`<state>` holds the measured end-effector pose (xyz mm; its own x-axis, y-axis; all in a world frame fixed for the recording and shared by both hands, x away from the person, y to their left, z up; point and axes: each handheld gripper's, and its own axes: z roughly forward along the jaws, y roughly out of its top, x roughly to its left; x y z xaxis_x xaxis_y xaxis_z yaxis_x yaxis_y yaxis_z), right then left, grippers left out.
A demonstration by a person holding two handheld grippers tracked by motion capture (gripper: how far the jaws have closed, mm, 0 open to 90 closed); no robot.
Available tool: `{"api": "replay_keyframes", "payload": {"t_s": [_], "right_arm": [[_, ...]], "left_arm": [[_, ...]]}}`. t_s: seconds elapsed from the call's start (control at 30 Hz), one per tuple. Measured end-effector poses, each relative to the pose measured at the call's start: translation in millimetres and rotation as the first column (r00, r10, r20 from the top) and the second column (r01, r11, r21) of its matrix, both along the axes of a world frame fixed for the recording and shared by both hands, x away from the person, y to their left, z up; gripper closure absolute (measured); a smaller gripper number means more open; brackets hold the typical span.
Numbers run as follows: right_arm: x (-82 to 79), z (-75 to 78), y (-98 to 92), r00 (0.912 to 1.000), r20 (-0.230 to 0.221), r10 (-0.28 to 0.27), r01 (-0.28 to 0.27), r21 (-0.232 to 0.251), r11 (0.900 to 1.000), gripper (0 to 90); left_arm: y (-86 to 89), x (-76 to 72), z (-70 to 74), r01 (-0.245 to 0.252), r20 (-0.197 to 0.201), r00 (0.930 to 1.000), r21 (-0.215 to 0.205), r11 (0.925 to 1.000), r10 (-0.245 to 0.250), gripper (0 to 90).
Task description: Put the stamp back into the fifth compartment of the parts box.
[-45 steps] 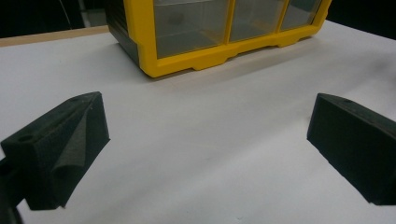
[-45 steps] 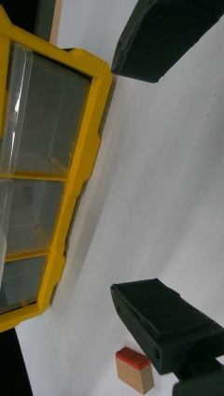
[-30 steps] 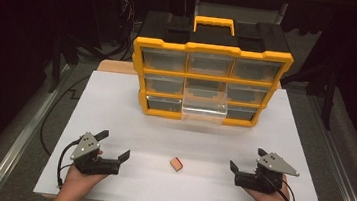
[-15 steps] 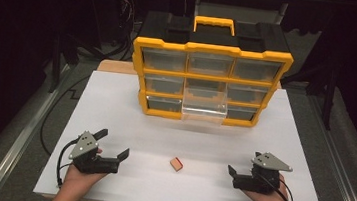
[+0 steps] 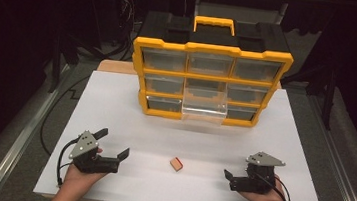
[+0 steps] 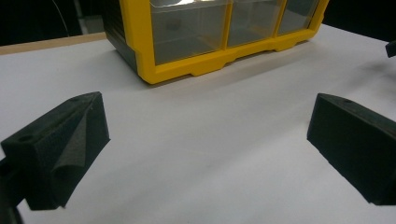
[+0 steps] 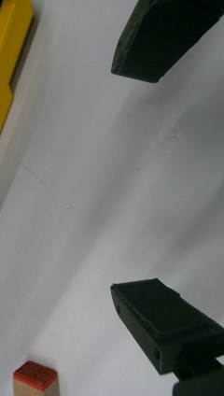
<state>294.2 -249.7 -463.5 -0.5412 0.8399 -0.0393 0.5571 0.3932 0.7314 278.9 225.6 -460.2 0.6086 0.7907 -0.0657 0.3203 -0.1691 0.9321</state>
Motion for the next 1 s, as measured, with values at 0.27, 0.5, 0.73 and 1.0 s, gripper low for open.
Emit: {"api": "replay_keyframes", "payload": {"t_s": [0.27,0.5,0.73,1.0], "right_arm": [[1.6,-5.2,7.4,0.996,-0.065,0.061,-0.062,-0.022,0.998,0.2],[0.7,-6.7,20.4,0.9926,-0.066,0.101,-0.103,-0.029,0.994,0.2],[3.0,-5.8,37.1,0.9878,-0.061,0.143,-0.144,-0.016,0.989,0.2],[3.5,-2.3,64.5,0.9786,-0.051,0.199,-0.2,-0.011,0.98,0.3]], "left_arm": [[1.4,-1.9,1.6,-0.005,0.011,0.9999,-0.009,0.9999,0.005,0.3],[0.9,-1.7,1.5,0.005,0.009,0.9999,-0.008,1.0,-0.005,0.3],[0.1,-2.3,1.8,0.015,0.013,0.9998,-0.013,0.9998,-0.015,0.3],[2.4,-2.6,2.9,0.01,0.019,0.9998,-0.031,0.9995,-0.01,0.3]]}}
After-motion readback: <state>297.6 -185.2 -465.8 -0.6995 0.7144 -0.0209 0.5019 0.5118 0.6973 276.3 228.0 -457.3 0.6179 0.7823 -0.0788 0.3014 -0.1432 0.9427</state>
